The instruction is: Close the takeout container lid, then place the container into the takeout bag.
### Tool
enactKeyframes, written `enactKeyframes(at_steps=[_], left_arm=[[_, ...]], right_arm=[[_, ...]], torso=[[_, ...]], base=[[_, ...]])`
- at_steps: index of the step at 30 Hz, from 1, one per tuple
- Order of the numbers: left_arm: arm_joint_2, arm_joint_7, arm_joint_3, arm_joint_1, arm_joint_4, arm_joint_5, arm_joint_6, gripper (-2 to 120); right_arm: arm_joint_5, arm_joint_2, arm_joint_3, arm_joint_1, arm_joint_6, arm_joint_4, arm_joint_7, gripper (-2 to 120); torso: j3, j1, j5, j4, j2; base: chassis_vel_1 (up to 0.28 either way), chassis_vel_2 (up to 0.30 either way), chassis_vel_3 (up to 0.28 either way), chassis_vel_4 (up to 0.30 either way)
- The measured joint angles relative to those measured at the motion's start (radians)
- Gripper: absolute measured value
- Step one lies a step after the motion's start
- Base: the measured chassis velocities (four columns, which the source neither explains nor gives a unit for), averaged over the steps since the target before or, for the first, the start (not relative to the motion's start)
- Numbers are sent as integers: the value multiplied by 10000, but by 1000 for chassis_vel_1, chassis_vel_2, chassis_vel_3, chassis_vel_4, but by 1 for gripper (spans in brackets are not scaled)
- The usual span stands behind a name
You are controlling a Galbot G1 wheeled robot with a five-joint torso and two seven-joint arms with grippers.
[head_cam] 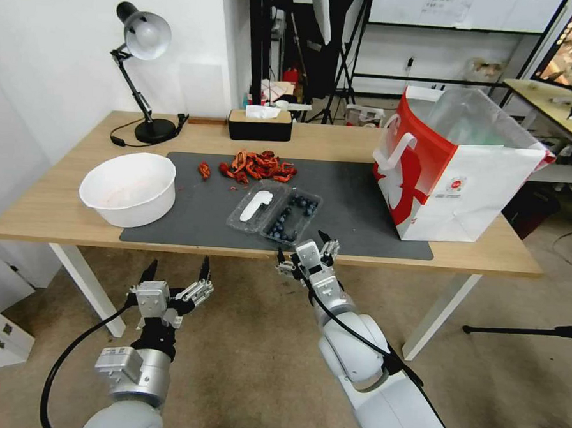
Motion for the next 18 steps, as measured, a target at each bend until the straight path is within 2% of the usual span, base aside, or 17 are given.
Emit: enactKeyframes(at_steps=[18], left_arm=[[-18,-5,-22,45,123,-1,-246,100]], right_arm=[[-20,231,47,201,-12,-361,163,100]], torso=[[1,-2,1,0,1]], base=[[0,0,0,0]])
